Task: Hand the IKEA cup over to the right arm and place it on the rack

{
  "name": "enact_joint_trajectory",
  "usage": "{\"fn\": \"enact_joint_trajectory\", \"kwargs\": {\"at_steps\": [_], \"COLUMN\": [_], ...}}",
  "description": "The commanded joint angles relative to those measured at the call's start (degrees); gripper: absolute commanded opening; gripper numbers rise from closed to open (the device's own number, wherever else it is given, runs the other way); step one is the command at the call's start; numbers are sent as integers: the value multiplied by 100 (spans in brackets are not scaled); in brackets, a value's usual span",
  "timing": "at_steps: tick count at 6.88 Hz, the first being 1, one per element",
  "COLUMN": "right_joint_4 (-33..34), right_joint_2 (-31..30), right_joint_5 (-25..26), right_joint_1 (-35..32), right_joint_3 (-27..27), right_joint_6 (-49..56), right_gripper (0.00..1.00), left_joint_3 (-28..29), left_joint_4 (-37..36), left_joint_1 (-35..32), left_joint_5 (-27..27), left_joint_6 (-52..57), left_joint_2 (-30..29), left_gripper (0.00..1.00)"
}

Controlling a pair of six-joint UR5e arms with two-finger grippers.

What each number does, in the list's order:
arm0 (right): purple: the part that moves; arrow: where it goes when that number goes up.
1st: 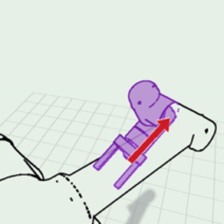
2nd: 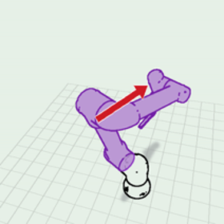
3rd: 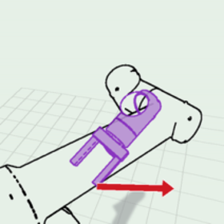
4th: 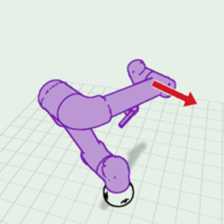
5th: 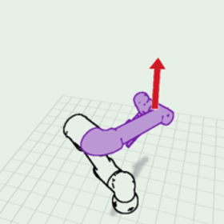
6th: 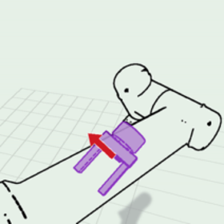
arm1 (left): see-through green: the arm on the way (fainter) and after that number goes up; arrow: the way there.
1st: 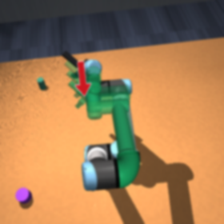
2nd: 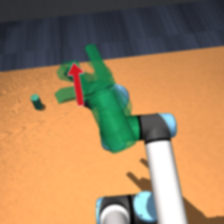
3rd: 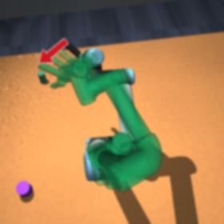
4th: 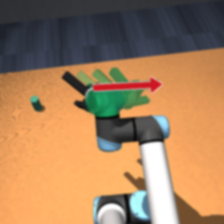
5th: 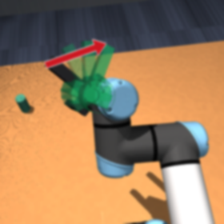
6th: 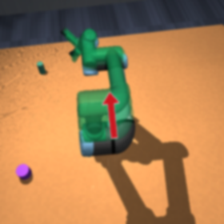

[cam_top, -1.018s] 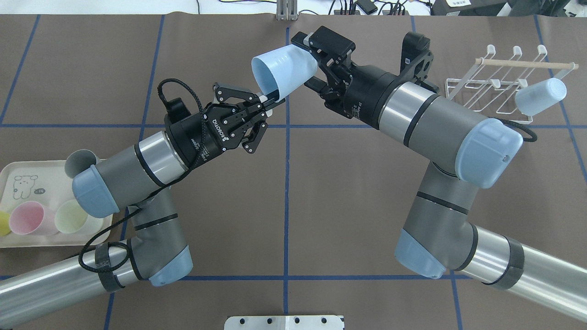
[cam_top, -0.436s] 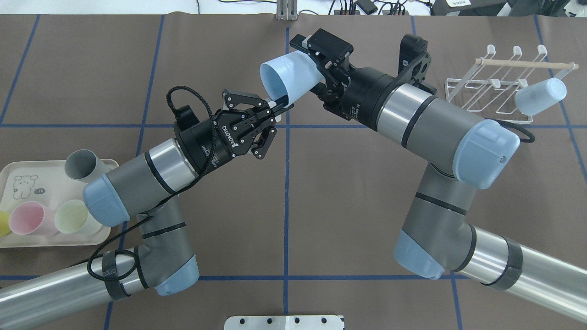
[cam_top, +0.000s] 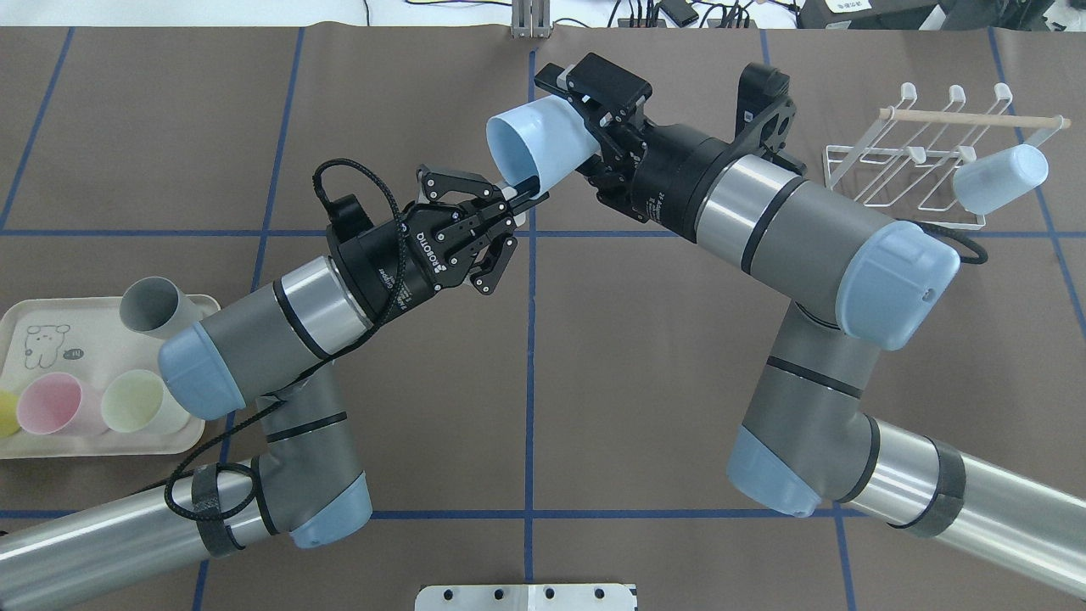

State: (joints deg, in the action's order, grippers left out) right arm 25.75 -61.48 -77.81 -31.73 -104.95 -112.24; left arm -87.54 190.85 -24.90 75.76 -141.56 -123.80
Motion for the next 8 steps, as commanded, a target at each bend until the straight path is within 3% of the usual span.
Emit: {"fn": "enact_joint_trajectory", "kwargs": {"at_steps": [1,3,4,5,6,8], "right_joint_4": [0,0,-17,-52,-227,-351], "right_joint_2": [13,4,13,13,56,57], "right_joint_5": [3,3,90,117,117,117], "right_joint_1": [0,-8,0,-8,-9,-9], "right_joint_3": [1,9,9,62,245,343], "right_joint_6": [0,0,-70,-96,-97,-97], "right_gripper": [100,99,46,0,0,0], "left_joint_3": [-9,-17,-17,-17,-26,-52], "left_joint_4": [-4,4,13,83,101,49], "left_joint_1": [12,20,21,21,21,21], "left_joint_5": [9,9,17,17,17,26], "left_joint_6": [6,-3,15,76,76,76], "left_joint_2": [-4,-4,-4,31,23,-3], "left_gripper": [0,0,0,0,5,100]}}
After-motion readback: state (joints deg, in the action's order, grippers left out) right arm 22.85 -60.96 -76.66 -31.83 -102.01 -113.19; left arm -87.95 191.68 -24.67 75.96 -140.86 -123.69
